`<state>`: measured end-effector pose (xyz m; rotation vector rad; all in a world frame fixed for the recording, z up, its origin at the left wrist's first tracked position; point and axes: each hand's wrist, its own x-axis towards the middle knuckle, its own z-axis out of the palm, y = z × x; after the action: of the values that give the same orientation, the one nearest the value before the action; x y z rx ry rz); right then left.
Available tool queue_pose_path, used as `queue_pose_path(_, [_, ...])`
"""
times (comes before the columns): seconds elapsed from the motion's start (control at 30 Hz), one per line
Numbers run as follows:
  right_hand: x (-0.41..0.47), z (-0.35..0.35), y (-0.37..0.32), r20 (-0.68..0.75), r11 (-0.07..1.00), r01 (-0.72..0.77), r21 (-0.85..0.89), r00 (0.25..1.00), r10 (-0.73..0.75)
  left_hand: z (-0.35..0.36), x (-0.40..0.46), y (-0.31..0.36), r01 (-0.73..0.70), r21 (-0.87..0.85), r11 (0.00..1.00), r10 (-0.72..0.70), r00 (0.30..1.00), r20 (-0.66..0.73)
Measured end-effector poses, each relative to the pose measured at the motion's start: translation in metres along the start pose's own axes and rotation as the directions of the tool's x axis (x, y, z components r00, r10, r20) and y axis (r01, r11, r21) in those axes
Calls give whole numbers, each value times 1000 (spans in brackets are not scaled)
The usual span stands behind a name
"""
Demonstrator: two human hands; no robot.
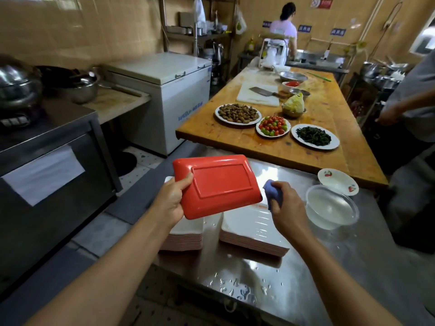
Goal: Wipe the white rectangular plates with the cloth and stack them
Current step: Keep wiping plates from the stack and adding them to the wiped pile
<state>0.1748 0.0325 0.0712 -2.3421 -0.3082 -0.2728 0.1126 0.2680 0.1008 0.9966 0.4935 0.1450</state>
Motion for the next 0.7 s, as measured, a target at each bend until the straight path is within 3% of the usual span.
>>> queue_pose_path(0.07, [4,5,-14,31,1000,16,3,999,-16,-8,-3,6,-119,63,991,119,993,7])
queue_pose_path(0.13, [9,11,-27,71,999,28,19,997,-30,-18,-5,11,-288,308,907,302,953,2])
queue_pose_path(0.2, [11,18,-37,107,998,47,34,993,-50,-27,-5,15,-424,628,652,497,865,68])
queue_pose_path(0.27, [12,25,-44,136,997,67,35,988,-71,-35,-8,17,-479,789,385,581,790,196])
queue_pose_path(0.37, [9,35,-48,169,996,81,43,982,-87,-46,-12,11,-500,866,-3,578,706,409])
queue_pose_path(0.43, [6,40,-49,191,996,80,46,978,-87,-52,-14,3,-512,843,-164,524,679,514])
queue_pose_path(0.6, [-2,46,-42,219,996,69,49,973,-78,-65,-15,-22,-459,809,-368,346,740,577])
queue_pose_path(0.7, [-6,46,-36,226,997,64,41,971,-72,-68,-19,-33,-471,759,-450,282,731,621])
